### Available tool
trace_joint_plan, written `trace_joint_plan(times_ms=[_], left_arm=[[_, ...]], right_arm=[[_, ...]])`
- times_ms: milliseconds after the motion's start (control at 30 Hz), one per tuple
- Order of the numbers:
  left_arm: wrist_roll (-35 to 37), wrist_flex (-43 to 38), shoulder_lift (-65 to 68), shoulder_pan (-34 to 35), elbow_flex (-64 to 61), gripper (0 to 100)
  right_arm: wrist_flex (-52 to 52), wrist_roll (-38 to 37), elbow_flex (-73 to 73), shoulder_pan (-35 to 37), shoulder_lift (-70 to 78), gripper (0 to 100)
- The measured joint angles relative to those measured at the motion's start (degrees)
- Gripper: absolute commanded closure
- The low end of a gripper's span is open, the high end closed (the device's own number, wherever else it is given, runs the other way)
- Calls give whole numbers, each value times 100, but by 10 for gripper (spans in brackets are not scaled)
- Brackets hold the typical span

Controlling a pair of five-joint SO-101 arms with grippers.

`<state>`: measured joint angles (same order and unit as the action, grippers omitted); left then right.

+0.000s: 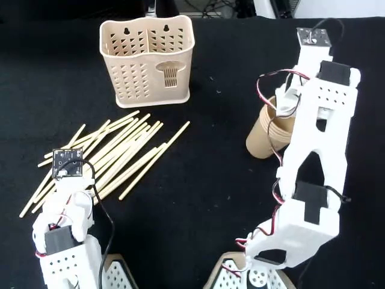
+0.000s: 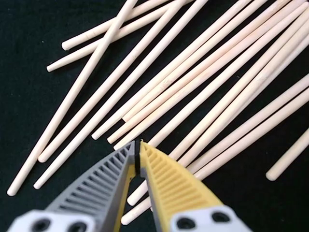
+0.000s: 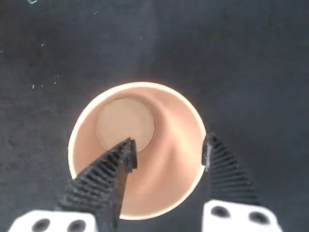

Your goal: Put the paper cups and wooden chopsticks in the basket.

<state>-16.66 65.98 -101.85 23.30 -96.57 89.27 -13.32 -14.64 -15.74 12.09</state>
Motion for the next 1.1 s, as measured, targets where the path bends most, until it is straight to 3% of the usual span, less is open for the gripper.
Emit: trace_joint_plan(times_ms=[567,933,1100], left_arm=[[0,0,0,0,0,963],[0,0,0,0,0,963],[0,0,0,0,0,963]], right_arm=[[352,-607,132,18,-668,786],[475,-791,132,18,-193,754],[211,-1002,141,18,255,834]])
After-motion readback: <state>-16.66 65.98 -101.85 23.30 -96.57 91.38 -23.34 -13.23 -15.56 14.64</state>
